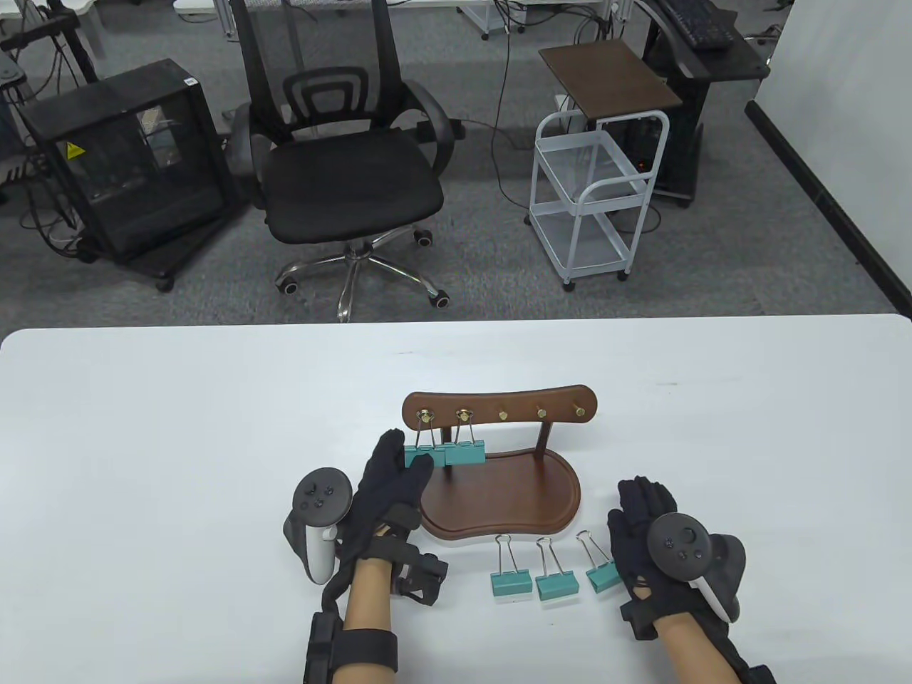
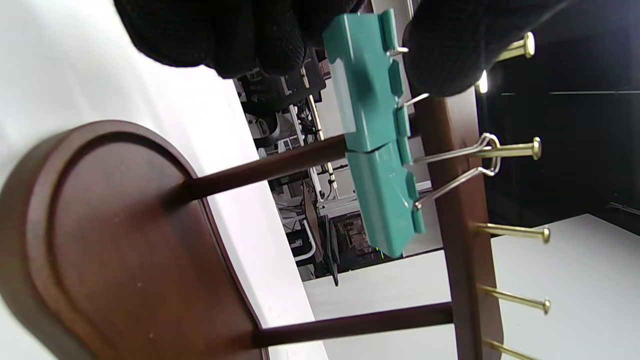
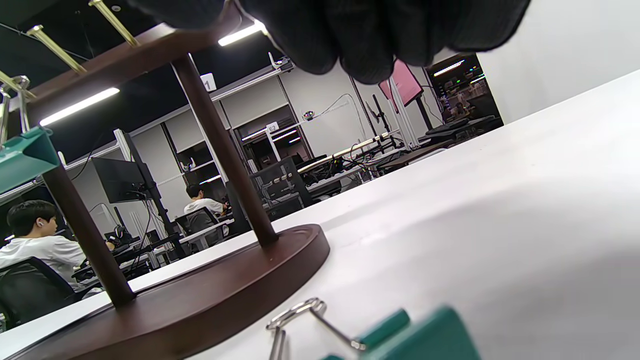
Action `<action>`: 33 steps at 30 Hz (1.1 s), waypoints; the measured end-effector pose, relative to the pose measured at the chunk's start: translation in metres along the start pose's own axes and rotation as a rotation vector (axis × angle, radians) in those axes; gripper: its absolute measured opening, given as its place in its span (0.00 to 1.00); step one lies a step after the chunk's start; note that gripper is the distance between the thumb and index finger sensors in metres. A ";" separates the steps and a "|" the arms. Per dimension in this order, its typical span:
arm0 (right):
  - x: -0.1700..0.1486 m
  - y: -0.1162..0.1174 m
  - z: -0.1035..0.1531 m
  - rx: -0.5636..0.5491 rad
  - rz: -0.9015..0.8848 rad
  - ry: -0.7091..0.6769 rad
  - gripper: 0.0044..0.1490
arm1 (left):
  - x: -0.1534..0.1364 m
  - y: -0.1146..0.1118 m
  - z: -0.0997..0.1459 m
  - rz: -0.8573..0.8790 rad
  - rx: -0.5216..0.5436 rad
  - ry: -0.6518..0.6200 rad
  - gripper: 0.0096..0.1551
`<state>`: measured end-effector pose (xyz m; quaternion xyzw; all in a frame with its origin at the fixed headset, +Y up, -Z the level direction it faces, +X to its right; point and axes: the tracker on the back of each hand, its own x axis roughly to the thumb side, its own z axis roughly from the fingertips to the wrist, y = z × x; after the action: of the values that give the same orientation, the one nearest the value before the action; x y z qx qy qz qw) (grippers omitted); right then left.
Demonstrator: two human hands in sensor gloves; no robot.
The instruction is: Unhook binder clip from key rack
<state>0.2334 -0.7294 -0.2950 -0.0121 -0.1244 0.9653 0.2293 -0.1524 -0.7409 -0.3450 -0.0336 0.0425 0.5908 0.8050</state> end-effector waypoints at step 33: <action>-0.003 0.000 0.001 0.001 -0.004 0.021 0.37 | -0.003 0.007 0.002 0.119 0.006 -0.035 0.32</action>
<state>0.2360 -0.7305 -0.2945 -0.0220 -0.1215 0.9647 0.2328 -0.1600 -0.7413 -0.3430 -0.0181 0.0320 0.6379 0.7692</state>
